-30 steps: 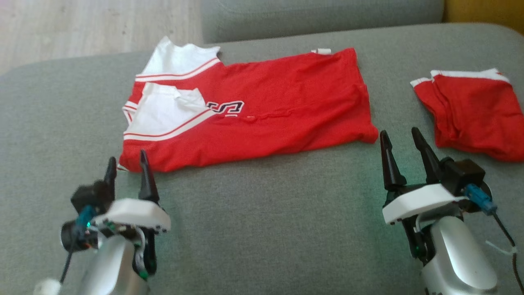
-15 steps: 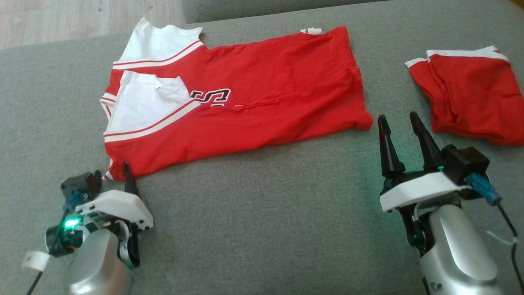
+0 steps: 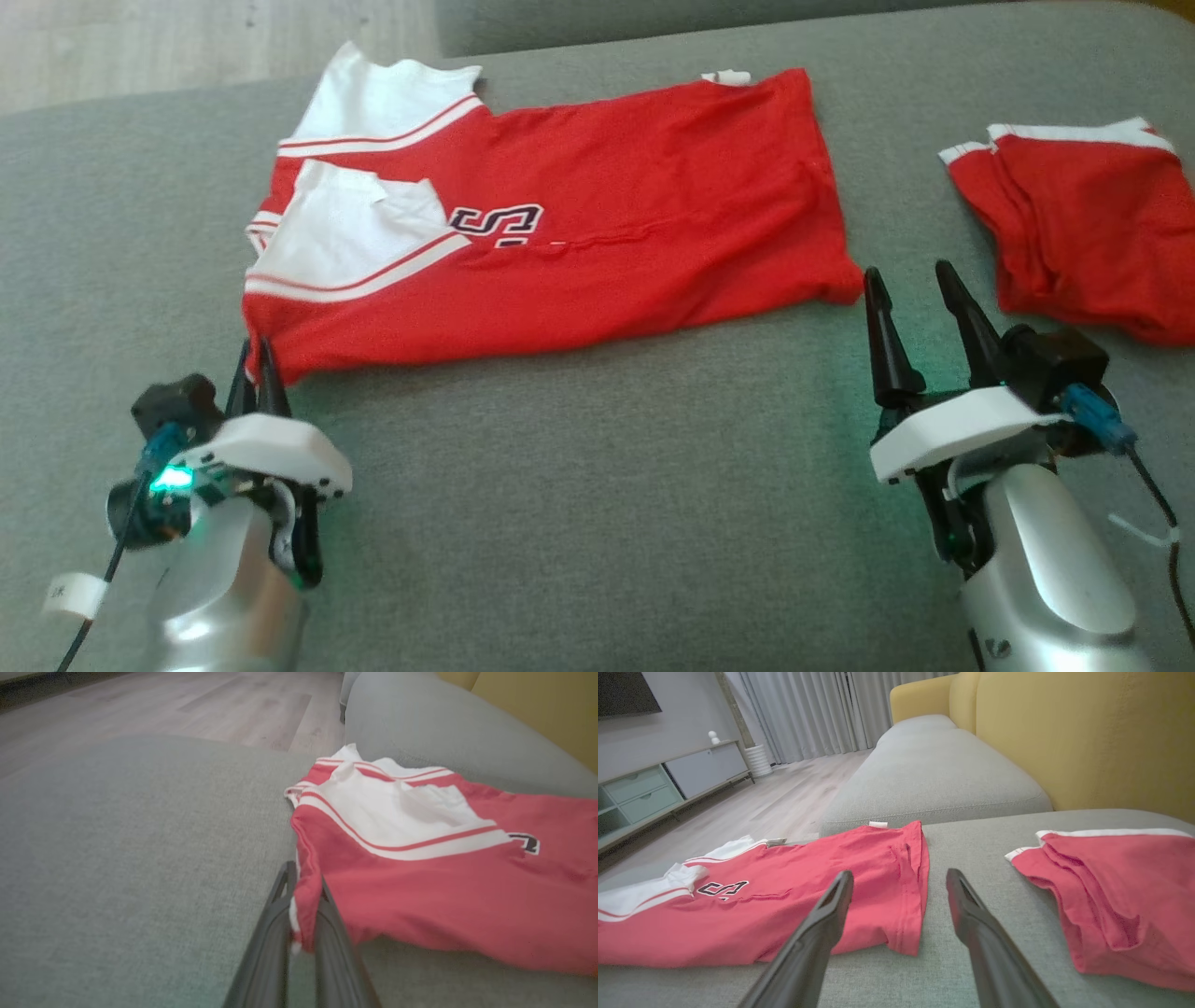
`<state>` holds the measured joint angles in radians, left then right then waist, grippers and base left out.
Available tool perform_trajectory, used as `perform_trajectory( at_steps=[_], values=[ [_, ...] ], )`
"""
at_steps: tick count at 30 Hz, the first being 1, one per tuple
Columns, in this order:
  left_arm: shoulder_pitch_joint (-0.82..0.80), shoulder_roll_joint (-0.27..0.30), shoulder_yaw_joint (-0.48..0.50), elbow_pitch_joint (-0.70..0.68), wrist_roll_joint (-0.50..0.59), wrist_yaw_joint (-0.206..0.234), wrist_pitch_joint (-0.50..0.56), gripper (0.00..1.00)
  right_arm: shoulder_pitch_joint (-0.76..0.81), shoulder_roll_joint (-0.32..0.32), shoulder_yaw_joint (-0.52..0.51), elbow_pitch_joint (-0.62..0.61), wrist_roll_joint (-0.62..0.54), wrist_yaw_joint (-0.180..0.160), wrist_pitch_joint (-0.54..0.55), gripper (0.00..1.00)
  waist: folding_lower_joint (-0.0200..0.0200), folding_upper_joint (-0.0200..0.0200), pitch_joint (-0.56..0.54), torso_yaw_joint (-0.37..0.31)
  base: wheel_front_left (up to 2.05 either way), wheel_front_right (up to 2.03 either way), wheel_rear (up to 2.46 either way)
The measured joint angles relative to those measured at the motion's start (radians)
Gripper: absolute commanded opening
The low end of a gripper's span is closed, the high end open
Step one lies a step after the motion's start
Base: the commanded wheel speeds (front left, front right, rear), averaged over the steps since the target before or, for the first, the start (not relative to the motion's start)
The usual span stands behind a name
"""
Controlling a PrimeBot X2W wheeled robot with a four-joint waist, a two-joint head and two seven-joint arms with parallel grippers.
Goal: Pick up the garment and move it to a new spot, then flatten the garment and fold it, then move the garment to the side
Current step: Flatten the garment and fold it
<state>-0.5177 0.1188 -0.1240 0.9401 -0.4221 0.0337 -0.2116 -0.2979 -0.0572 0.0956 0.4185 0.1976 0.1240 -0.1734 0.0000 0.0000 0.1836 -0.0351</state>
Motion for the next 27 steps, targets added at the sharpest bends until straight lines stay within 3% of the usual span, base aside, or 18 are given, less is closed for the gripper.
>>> perform_trajectory(
  at_steps=[6, 12, 20, 27],
  values=[
    [0.012, -0.022, 0.001, -0.134, 0.006, -0.017, -0.037, 0.0, -0.007, 0.0, -0.056, 0.072, -0.021, 0.0, 0.074, 1.0, 0.0, 0.0, -0.018, 0.039, 0.0, 0.0, 0.0],
    [0.09, -0.048, -0.002, -0.274, 0.038, -0.017, -0.038, 0.0, -0.081, 0.001, -0.087, 0.208, 0.052, 0.0, 0.149, 1.0, 0.0, 0.0, -0.032, 0.085, 0.0, 0.0, 0.0],
    [0.133, -0.059, -0.043, -0.298, 0.065, -0.025, -0.038, 0.0, -0.196, 0.0, -0.157, 0.438, 0.06, 0.0, 0.193, 1.0, 0.0, 0.0, -0.031, 0.116, 0.0, 0.0, 0.0],
    [0.128, -0.063, -0.055, -0.301, 0.069, -0.025, -0.038, 0.0, -0.309, 0.0, -0.118, 0.608, 0.13, 0.0, 0.191, 1.0, 0.0, 0.0, -0.016, 0.121, 0.0, 0.0, 0.0]
  ],
)
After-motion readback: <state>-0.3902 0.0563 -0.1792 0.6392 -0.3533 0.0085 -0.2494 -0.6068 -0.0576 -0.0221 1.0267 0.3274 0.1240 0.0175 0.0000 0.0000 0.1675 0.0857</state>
